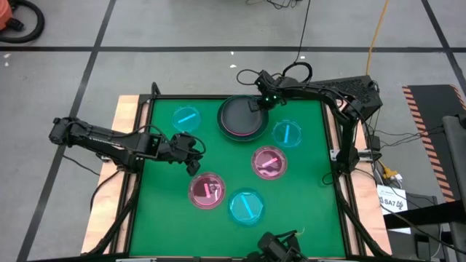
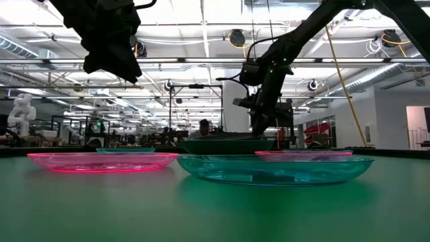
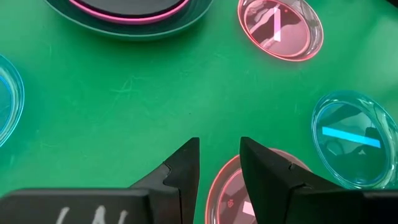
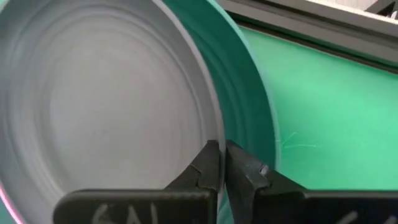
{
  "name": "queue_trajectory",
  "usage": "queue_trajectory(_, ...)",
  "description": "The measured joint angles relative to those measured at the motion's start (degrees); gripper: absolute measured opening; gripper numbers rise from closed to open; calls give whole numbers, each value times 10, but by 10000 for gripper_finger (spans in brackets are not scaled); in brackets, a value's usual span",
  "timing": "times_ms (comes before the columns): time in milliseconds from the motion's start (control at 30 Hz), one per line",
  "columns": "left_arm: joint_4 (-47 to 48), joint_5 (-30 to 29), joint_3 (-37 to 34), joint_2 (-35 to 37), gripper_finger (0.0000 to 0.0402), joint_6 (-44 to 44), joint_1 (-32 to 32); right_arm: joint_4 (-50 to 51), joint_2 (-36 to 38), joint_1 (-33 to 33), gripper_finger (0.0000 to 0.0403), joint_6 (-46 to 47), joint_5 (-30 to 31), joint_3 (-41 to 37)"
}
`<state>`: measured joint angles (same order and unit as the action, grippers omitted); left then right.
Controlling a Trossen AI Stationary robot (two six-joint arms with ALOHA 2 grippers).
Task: Stack plastic plates
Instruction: Stack the black plate on top of the pink plate, then stack the left pink plate on top of the black plate
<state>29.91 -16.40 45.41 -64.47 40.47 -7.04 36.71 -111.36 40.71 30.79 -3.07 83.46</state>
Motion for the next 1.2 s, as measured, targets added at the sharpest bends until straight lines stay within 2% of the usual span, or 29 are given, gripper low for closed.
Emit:
queue_trajectory(133, 0, 0, 0, 0, 120, -8, 0, 2, 0, -1, 9, 4, -27, 0)
queue_trajectory(533, 0, -1, 0, 0, 120, -7, 0, 1, 0, -11, 13, 13, -15, 0)
queue_trajectory(1033, 0, -1, 0, 0, 120, -9, 0, 17, 1, -11, 91, 15, -13, 0)
queue_trajectory(1200, 0, -1, 0, 0, 120, -3, 0, 30, 32, -11, 112, 1, -14, 0)
